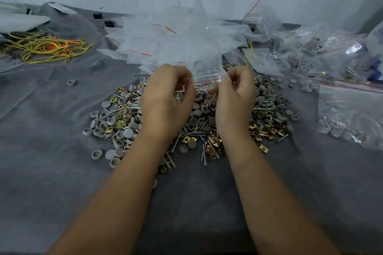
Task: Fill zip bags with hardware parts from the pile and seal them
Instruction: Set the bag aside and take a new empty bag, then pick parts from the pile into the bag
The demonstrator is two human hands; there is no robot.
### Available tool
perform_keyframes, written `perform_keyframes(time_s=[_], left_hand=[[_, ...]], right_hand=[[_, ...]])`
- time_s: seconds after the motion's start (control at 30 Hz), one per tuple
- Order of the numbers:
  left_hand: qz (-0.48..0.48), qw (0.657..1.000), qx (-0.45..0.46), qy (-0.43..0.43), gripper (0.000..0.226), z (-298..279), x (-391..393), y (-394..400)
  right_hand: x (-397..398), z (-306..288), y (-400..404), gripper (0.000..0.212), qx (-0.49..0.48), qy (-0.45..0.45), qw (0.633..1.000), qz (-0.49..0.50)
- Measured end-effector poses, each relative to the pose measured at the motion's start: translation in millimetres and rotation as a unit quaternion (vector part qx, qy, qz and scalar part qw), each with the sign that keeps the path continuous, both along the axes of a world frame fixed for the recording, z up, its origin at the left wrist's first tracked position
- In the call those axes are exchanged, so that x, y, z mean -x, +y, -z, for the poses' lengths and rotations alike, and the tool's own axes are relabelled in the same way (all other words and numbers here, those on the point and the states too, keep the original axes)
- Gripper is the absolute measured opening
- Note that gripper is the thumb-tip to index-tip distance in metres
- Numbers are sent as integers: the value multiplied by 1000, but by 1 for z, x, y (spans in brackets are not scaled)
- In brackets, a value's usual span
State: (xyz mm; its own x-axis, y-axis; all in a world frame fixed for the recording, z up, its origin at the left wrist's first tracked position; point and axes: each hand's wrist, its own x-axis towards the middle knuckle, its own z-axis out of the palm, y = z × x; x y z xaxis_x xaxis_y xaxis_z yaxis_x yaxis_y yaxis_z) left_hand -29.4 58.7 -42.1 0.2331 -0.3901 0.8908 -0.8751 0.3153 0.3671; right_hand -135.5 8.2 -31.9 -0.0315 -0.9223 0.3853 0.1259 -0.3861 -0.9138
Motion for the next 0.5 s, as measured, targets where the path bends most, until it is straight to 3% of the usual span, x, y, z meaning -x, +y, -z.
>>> perform_keyframes(time_s=[0.13,0.23,0.3,0.37,0.43,0.5], left_hand=[[21,996,-86,-29,32,0,-7,-1],[46,987,-131,77,31,-1,-14,-1],[50,969,-116,213,30,-3,-20,-2],[28,946,-83,312,30,-6,-27,-2],[-11,929,-41,367,32,-9,-35,-1],[-57,918,9,393,33,-11,-41,3]], right_hand=[[-1,1,0,18,42,-1,996,-79],[0,1,-3,20,31,0,992,-121],[0,3,-2,21,48,83,989,-116],[-1,6,0,29,110,234,960,-108],[-3,7,5,26,178,335,916,-133],[-5,7,11,19,205,375,882,-200]])
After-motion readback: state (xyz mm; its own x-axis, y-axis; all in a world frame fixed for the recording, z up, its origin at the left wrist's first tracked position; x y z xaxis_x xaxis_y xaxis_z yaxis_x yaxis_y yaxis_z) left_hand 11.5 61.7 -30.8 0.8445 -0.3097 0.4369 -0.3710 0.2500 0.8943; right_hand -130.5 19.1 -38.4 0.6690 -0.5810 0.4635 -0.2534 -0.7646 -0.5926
